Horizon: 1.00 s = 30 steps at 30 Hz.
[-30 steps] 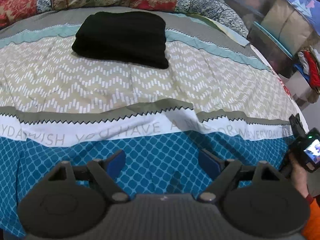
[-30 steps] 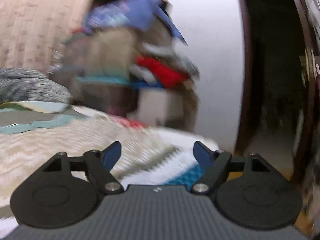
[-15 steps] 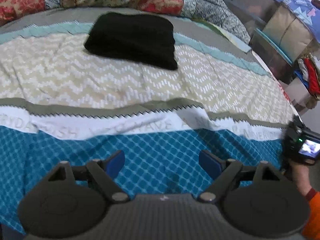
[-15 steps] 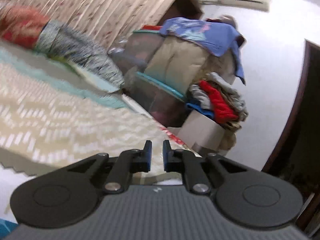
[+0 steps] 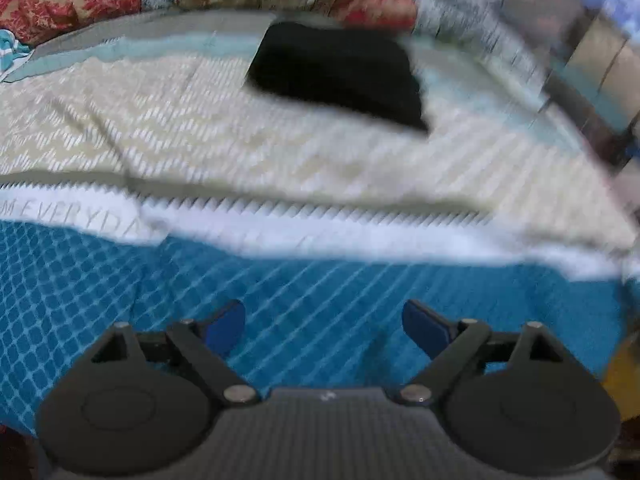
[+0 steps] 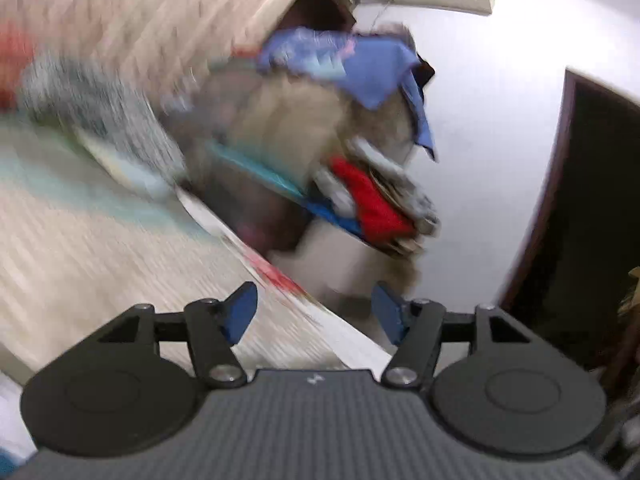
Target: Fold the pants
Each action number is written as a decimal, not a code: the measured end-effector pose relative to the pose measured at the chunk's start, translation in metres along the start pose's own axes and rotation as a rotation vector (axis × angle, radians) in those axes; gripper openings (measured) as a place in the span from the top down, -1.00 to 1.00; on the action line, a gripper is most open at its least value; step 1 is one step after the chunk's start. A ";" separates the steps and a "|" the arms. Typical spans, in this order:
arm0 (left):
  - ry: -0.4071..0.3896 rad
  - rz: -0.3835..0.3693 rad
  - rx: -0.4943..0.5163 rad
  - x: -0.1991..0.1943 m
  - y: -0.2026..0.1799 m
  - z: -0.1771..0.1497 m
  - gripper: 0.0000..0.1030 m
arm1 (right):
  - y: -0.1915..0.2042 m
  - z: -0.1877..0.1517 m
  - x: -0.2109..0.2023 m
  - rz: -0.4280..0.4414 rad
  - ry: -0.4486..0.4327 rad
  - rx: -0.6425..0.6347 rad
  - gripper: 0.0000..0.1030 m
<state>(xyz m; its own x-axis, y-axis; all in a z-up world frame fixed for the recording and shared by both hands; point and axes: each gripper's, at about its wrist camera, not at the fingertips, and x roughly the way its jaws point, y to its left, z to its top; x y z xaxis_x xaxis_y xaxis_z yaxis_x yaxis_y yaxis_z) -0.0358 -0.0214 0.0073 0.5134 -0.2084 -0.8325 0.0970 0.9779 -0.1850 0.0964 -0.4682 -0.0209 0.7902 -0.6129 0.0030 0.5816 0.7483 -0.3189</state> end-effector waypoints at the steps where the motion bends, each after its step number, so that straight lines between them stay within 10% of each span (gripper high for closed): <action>1: 0.031 0.050 0.024 0.010 0.003 -0.006 -0.67 | 0.003 0.017 -0.012 0.109 0.016 0.071 -0.31; 7: 0.014 0.084 0.121 -0.012 0.002 -0.032 -0.69 | 0.055 0.080 -0.104 0.814 0.217 0.356 -0.41; 11: 0.008 0.073 0.055 -0.041 0.011 -0.036 -0.55 | 0.087 0.090 -0.157 1.007 0.289 0.407 -0.42; 19: -0.190 0.099 0.054 -0.089 -0.013 -0.015 -0.89 | 0.078 0.105 -0.207 1.053 0.404 0.497 -0.55; 30: -0.124 0.161 0.004 -0.082 -0.030 -0.035 -1.00 | 0.065 0.084 -0.209 1.009 0.505 0.561 -0.80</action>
<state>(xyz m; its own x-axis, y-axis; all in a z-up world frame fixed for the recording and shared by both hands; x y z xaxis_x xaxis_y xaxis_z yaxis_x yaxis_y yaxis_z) -0.1103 -0.0338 0.0630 0.6240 -0.0461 -0.7801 0.0086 0.9986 -0.0522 -0.0145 -0.2702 0.0377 0.8396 0.3577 -0.4088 -0.1370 0.8677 0.4778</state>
